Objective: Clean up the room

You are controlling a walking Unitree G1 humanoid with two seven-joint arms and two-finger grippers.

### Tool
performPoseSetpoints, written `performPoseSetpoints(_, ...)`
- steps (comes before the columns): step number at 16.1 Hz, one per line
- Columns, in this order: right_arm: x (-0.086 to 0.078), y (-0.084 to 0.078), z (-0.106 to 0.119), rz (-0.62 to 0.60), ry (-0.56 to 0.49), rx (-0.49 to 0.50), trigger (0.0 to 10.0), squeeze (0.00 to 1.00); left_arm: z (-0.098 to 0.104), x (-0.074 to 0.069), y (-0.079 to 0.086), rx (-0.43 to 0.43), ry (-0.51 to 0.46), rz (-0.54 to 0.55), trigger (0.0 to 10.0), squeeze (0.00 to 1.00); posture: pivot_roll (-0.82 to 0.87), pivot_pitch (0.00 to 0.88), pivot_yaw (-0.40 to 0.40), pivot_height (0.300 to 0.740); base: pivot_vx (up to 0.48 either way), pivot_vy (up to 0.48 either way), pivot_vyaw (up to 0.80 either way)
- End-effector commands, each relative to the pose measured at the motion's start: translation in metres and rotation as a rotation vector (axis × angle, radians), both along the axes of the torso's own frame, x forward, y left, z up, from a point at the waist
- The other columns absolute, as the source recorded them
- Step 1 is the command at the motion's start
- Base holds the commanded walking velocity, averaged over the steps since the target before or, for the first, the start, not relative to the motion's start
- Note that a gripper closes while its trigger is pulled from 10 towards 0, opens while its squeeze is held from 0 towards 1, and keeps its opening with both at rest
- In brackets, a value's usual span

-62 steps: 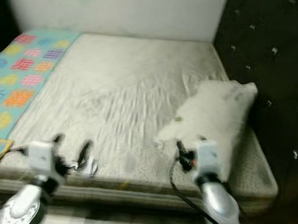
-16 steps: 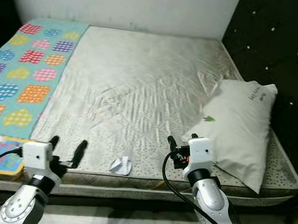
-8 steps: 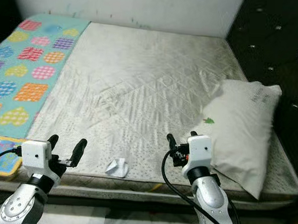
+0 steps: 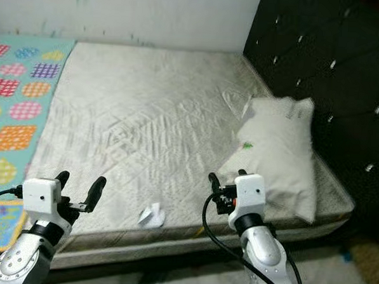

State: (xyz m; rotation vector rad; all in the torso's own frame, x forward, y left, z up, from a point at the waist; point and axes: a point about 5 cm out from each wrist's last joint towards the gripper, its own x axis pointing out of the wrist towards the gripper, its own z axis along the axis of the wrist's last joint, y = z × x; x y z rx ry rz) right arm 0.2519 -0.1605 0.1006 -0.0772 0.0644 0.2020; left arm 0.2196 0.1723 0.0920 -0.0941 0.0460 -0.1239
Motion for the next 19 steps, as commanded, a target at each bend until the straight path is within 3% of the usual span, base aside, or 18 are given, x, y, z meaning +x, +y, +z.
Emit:
performPoseSetpoints(1, -0.002, -0.004, -0.005, -0.024, 0.036, 0.012, 10.0, 0.0, 0.0, -0.001, 0.003, 0.015, -0.001, 0.028, 10.0, 0.0, -0.01, 0.085, -0.067, 0.74, 0.0, 0.0, 0.0)
performPoseSetpoints(5, 0.001, 0.0, -0.004, -0.02, 0.052, -0.028, 10.0, 0.0, 0.001, 0.0, 0.014, -0.011, 0.006, 0.102, 10.0, 0.0, -0.02, 0.095, -0.067, 0.74, 0.0, 0.0, 0.0)
performPoseSetpoints(6, 0.002, 0.002, 0.001, 0.019, -0.009, -0.123, 10.0, 0.0, 0.004, 0.001, 0.015, 0.032, -0.015, 0.116, 10.0, 0.0, -0.02, 0.095, -0.067, 0.74, 0.0, 0.0, 0.0)
performPoseSetpoints(7, 0.002, 0.004, 0.001, 0.024, 0.003, -0.064, 10.0, 0.0, 0.005, 0.001, 0.013, 0.017, -0.017, 0.099, 10.0, 0.0, -0.02, 0.095, -0.067, 0.74, 0.0, 0.0, 0.0)
performPoseSetpoints(9, 0.004, 0.001, 0.005, 0.004, -0.018, -0.085, 10.0, 0.0, 0.004, 0.0, 0.013, -0.015, -0.01, 0.074, 10.0, 0.0, -0.02, 0.094, -0.064, 0.74, 0.0, 0.0, 0.0)
performPoseSetpoints(12, 0.0, -0.002, 0.005, 0.0, 0.025, -0.007, 10.0, 0.0, 0.004, -0.003, 0.011, -0.028, -0.004, 0.059, 10.0, 0.0, -0.02, 0.096, -0.063, 0.74, 0.0, 0.0, 0.0)
performPoseSetpoints(19, 0.001, -0.004, 0.005, -0.012, 0.025, -0.015, 10.0, 0.0, 0.004, -0.004, 0.008, -0.048, -0.005, 0.031, 10.0, 0.0, -0.02, 0.096, -0.066, 0.74, 0.106, 0.0, 0.0)
